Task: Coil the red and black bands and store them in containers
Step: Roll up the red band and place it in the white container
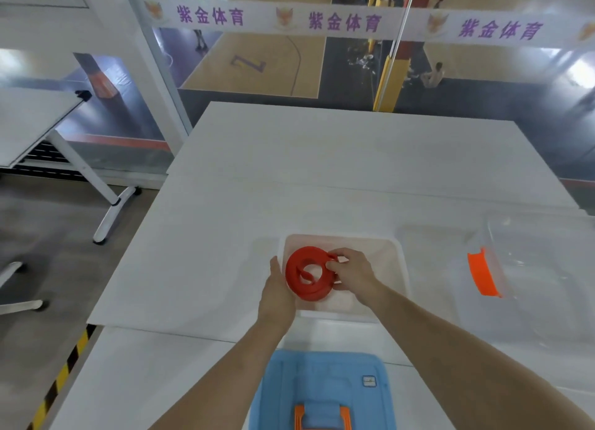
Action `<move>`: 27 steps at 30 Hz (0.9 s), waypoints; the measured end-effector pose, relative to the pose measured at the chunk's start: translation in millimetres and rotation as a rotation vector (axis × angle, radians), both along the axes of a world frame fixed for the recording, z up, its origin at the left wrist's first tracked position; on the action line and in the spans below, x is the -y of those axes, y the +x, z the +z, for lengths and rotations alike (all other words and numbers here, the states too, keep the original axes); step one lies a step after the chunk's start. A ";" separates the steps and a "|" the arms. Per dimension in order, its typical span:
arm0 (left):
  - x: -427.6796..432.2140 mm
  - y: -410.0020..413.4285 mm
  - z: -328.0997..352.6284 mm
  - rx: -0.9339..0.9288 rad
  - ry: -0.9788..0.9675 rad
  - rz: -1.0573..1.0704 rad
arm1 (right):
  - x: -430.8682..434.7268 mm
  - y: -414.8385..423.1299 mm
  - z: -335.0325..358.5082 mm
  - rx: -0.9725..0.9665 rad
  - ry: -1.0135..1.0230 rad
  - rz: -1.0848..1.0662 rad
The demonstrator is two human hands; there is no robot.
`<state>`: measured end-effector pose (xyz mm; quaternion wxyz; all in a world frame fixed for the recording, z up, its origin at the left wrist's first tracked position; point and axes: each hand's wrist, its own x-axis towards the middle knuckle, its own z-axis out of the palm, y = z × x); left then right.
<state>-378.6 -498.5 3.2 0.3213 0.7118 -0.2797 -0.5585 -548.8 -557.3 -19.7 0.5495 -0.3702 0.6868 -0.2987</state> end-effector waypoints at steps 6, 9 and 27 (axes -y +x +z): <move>0.3 2.3 19.8 0.016 0.032 -0.033 | 1.1 -1.6 -18.9 0.015 0.057 -0.018; -4.0 1.8 31.2 0.118 -0.029 -0.169 | -1.5 -6.2 -26.0 -0.001 0.067 -0.024; -3.4 -1.2 13.9 0.289 -0.152 -0.292 | 10.7 -14.8 -64.4 -0.253 0.051 -0.003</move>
